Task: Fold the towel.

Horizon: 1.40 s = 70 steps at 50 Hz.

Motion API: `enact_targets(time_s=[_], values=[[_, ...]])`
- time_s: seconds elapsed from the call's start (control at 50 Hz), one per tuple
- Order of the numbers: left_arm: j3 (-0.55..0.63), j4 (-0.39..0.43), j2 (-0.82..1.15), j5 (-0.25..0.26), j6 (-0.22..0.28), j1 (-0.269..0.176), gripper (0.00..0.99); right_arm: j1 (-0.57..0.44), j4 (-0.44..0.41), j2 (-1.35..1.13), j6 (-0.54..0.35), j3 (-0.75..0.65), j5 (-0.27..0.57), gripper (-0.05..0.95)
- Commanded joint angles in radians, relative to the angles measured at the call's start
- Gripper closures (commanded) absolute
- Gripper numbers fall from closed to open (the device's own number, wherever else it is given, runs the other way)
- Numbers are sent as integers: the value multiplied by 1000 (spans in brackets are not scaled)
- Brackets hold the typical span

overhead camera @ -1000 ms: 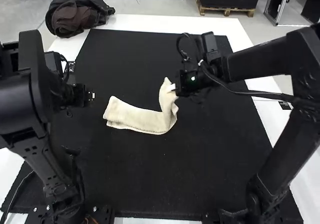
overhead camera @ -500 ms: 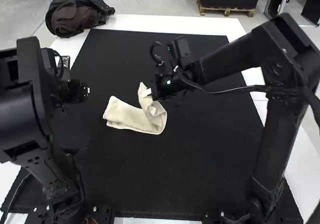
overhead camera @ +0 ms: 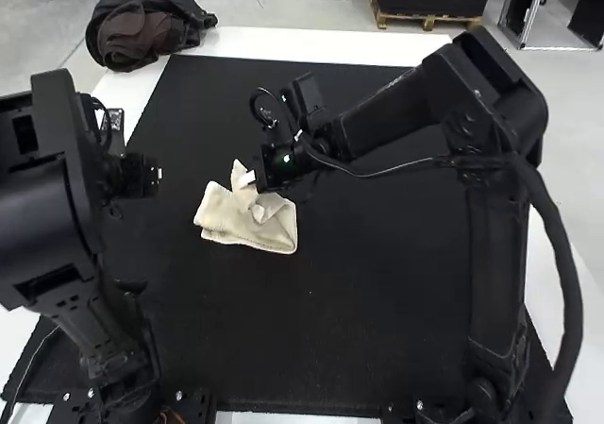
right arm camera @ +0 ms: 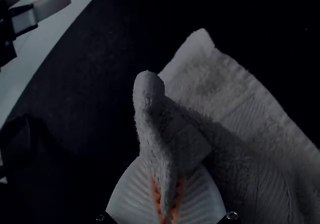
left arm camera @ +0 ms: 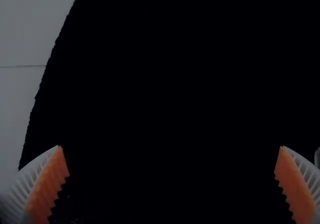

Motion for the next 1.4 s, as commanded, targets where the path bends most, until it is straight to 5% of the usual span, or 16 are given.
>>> enact_targets(time_s=[0.0, 0.62, 0.94, 1.04, 1.2, 1.28, 1.34, 1.38], values=[[-5, 5, -18, 23, 33, 19, 30, 15, 12, 26, 12, 56, 6, 921], [-8, 2, -18, 27, 62, 39, 30, 67, 12, 162, 32, 231, -7, 915], [-6, -4, -17, 29, 62, 39, 30, 65, 18, 159, 54, 271, -42, 149], [-8, -13, -18, 29, 63, 37, 30, 61, 16, 151, 51, 279, -42, 69], [-22, -7, -18, 29, 63, 39, 30, 27, 15, 116, 46, 276, -40, 98], [-25, -6, -20, 29, 63, 39, 30, -2, -2, 90, 40, 256, -60, 482], [-25, -7, -20, 29, 63, 39, 30, -25, 0, 47, 31, 219, -57, 908], [-25, -7, -20, 29, 62, 37, 30, -39, 6, 29, 31, 195, -51, 920]])
